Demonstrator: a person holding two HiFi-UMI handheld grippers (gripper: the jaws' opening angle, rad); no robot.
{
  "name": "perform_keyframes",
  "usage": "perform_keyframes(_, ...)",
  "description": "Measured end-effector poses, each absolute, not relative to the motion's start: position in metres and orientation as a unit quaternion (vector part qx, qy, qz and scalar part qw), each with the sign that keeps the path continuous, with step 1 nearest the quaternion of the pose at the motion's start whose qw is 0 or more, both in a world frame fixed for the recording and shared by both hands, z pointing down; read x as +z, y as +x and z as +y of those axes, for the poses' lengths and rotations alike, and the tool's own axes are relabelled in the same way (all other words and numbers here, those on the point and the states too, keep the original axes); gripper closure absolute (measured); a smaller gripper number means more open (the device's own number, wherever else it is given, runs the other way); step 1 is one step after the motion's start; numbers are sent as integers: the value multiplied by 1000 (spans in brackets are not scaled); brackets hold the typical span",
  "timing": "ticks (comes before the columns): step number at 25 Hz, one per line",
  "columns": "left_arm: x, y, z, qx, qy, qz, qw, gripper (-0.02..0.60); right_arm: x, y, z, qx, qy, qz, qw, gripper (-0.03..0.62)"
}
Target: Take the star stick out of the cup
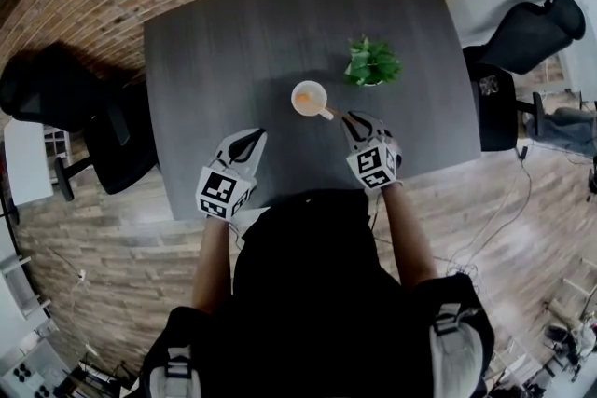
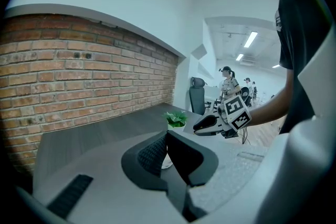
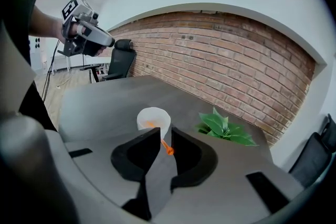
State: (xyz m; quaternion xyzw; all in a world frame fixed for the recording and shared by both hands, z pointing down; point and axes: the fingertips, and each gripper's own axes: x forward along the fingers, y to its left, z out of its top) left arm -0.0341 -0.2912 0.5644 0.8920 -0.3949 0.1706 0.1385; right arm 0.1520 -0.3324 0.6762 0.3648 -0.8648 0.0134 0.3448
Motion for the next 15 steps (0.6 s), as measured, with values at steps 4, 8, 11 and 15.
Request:
perform_keyframes(4,562,-41,-292,171,888,-405,138,580,682,147,-332,16,358,-867,347,533)
perform_keyframes(8,561,-44,-291,170,885,-411,138,580,684,144,-331,14,354,-868,348,539)
perform_keyframes(11,562,-47,-287,170,884,-413,138,580,684,143,-329,13,354,-867,350,546)
perform_keyframes(15,561,-48,-282,170,883,-415,137,580,687,143,-325,12,352,-866,355,549)
